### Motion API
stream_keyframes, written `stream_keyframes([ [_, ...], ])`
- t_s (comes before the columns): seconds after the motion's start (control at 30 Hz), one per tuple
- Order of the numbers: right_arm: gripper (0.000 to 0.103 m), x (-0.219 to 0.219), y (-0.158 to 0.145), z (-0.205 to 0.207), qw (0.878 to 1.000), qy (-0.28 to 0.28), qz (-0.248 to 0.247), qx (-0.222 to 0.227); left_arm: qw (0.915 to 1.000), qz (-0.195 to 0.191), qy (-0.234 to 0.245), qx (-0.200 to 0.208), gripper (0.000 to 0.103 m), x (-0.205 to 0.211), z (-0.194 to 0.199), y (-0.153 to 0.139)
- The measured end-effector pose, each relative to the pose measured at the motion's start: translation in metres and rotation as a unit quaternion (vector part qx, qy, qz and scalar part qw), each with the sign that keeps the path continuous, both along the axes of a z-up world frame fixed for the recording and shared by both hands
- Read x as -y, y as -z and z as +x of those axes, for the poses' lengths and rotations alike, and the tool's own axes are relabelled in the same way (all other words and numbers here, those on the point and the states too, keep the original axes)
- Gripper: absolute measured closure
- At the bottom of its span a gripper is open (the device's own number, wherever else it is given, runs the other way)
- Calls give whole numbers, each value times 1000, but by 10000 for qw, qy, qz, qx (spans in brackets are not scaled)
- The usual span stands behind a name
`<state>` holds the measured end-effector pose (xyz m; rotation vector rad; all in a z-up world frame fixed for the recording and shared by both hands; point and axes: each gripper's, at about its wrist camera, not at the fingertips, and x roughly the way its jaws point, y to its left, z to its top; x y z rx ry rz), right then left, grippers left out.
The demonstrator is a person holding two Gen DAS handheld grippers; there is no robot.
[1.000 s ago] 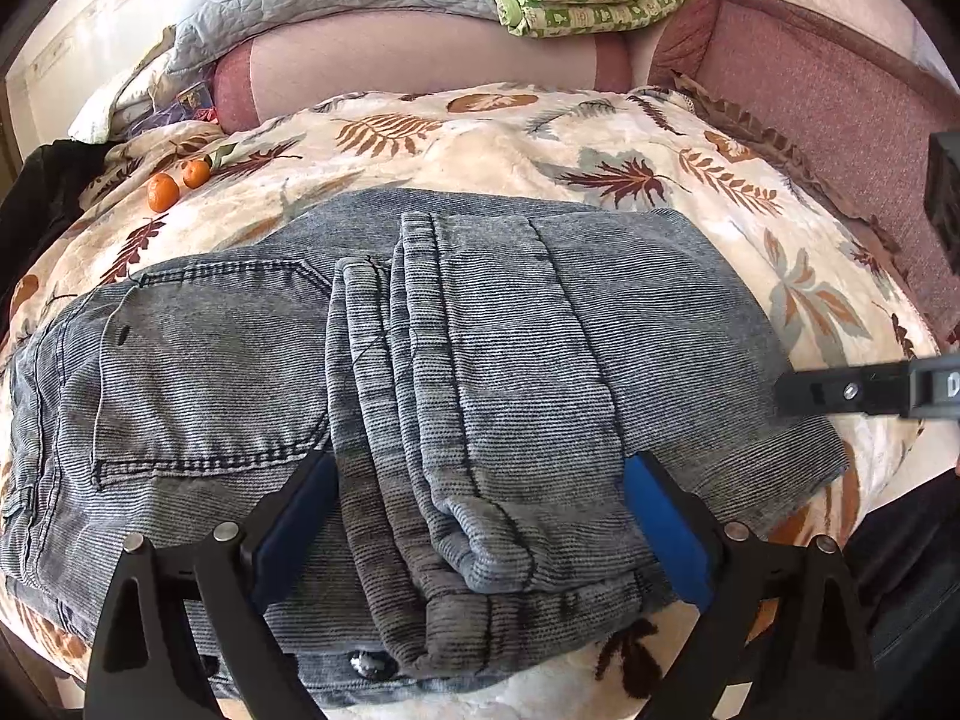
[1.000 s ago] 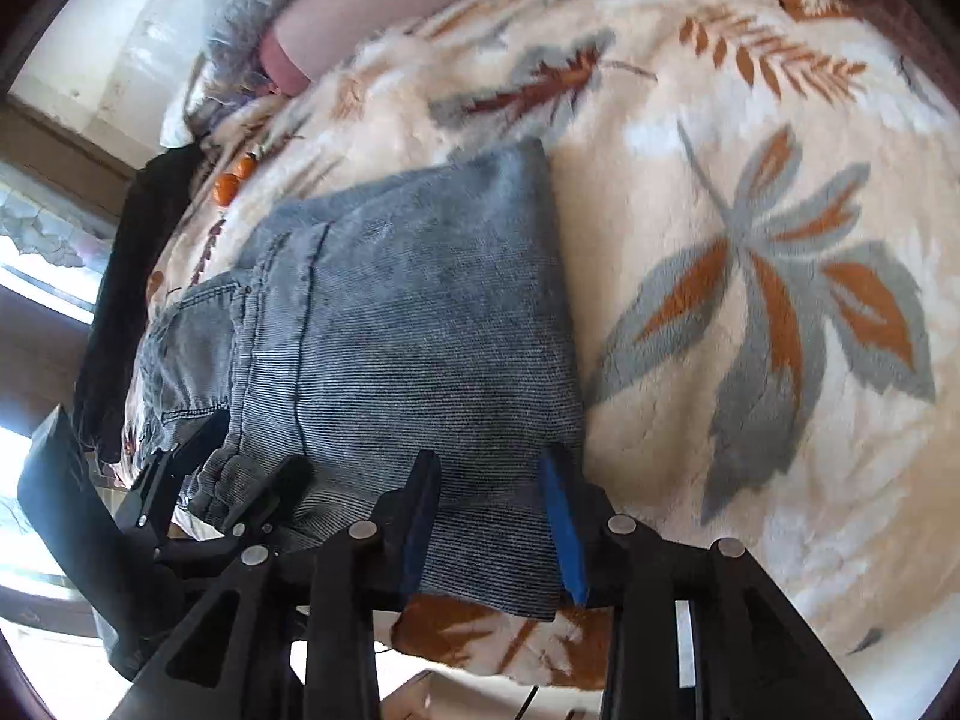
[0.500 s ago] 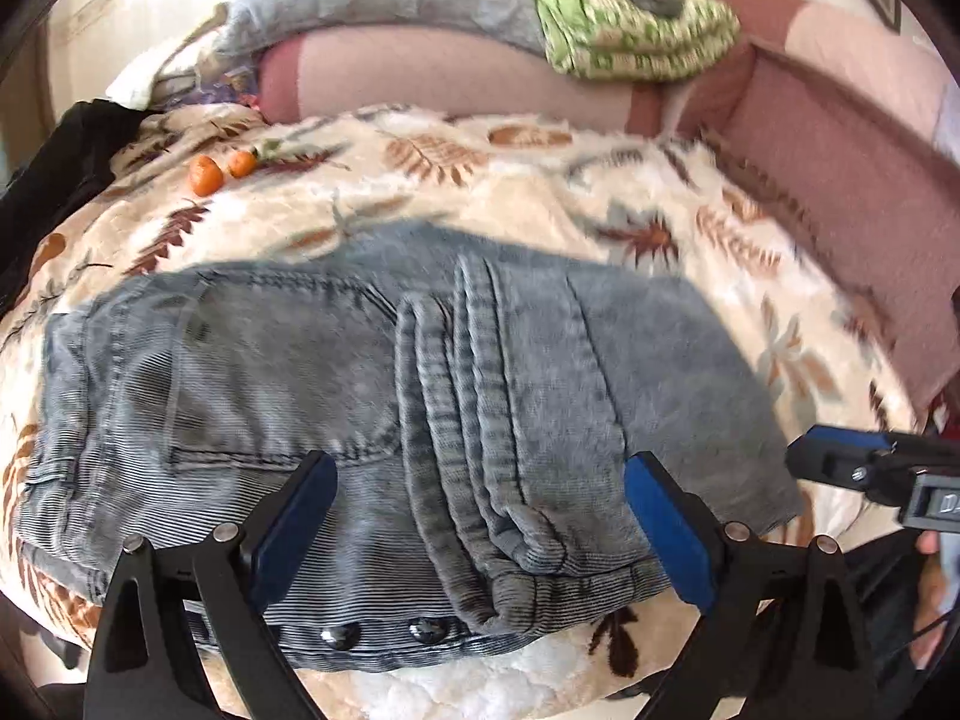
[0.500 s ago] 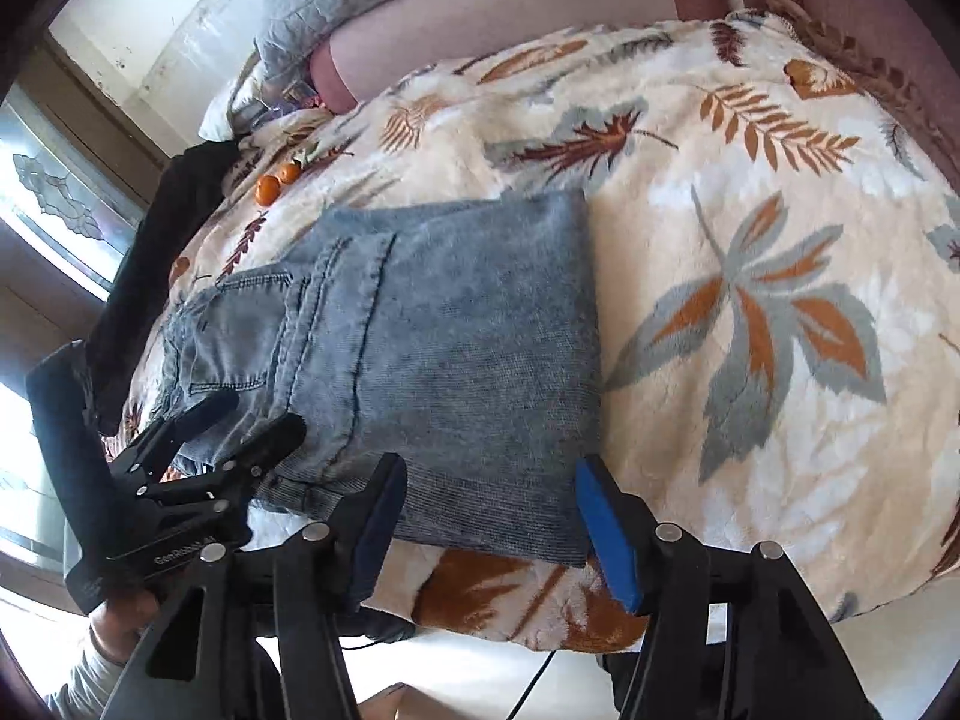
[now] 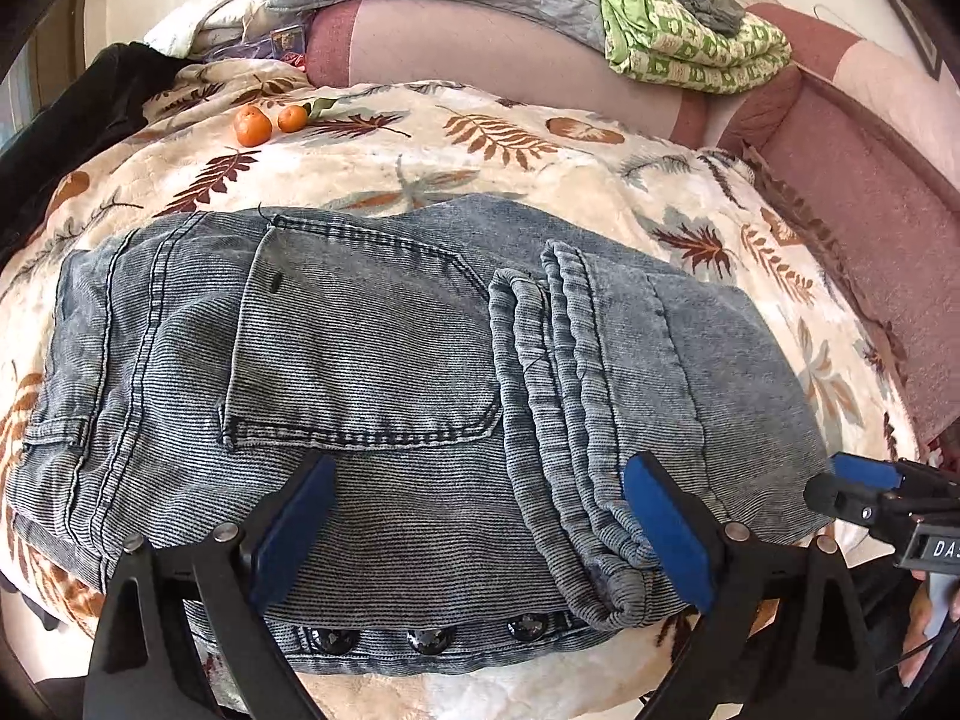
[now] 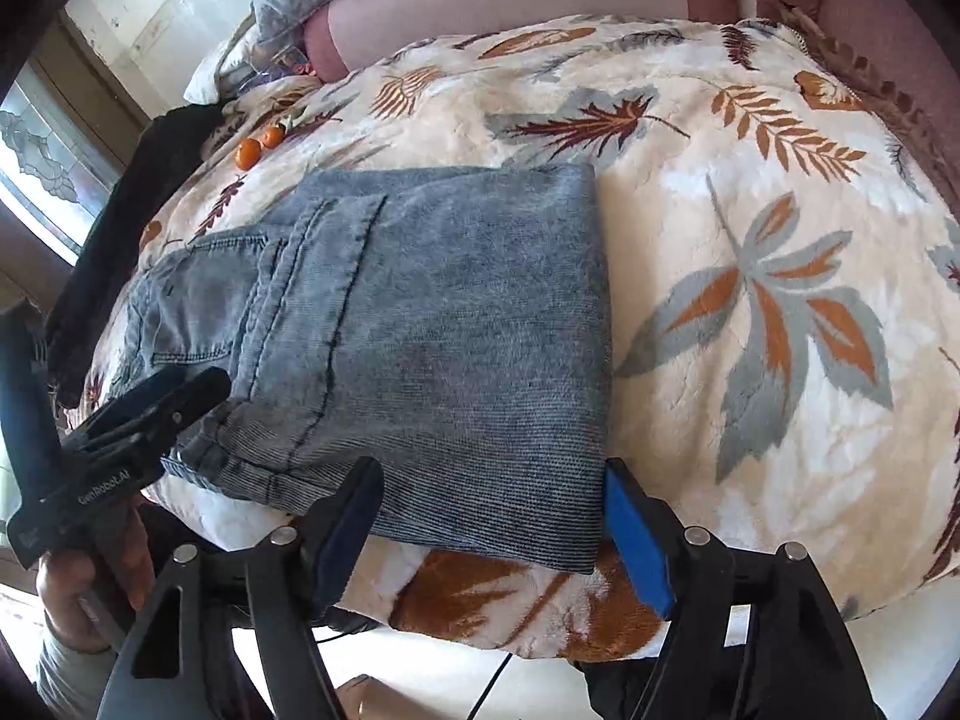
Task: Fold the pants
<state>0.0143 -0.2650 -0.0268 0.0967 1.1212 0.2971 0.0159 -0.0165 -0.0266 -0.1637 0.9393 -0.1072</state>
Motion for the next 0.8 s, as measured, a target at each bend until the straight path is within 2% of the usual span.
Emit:
stream_keyframes([
  [0.13, 26, -13, -9, 4, 9998, -44, -144, 127, 9998, -179, 17, 26, 7, -6, 0, -3],
  [0.27, 26, -19, 22, 11, 9970, -95, -709, -281, 9996, -286, 47, 73, 7, -10, -2, -6],
  [0.33, 25, -25, 15, 11, 9962, -107, -837, -203, 9995, -274, 59, 140, 7, -12, -5, -9],
  [0.4, 25, -27, 2, 13, 9974, -46, -696, -168, 9994, -254, 42, 219, 7, -13, -8, -12],
  [0.57, 25, -45, -32, 18, 9960, -100, -837, 293, 9986, -115, -74, 502, 7, -19, -15, -23],
  [0.8, 25, -75, -40, 17, 9945, -269, -940, 382, 9964, -46, -378, 752, 7, -36, -23, -32],
])
